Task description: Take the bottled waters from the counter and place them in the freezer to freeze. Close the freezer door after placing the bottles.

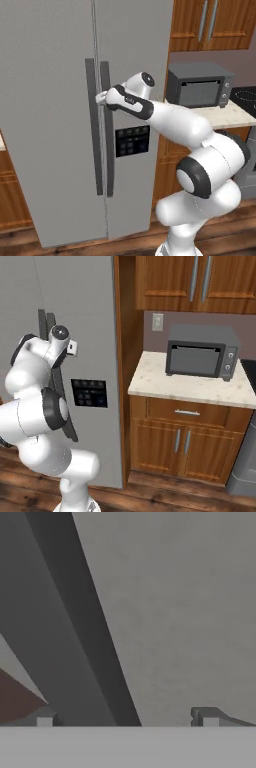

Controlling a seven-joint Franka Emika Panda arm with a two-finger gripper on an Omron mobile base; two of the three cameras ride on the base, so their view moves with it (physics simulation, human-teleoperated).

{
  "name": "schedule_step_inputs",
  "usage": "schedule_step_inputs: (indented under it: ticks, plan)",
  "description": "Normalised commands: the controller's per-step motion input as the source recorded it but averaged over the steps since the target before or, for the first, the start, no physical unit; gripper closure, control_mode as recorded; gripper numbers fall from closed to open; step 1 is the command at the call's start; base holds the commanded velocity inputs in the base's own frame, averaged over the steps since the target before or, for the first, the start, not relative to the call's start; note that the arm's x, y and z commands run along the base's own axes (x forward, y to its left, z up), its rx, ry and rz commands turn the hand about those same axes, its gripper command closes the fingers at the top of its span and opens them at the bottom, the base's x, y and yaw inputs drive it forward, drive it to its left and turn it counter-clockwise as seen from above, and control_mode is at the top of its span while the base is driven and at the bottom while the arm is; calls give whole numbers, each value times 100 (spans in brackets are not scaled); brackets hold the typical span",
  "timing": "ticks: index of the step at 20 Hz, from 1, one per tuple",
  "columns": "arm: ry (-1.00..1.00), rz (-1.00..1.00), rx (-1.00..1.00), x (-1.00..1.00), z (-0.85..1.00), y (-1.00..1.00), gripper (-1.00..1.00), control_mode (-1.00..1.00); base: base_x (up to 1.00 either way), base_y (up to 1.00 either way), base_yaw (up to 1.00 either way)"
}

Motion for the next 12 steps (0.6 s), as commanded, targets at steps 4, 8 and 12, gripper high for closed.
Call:
schedule_step_inputs:
  ticks: [4,8,12]
  plan:
    - [3,-2,0,49,0,0,-100,-100,0,0,0]
    - [5,0,0,49,0,0,-100,-100,0,0,0]
    - [4,0,0,47,0,0,-100,-100,0,0,0]
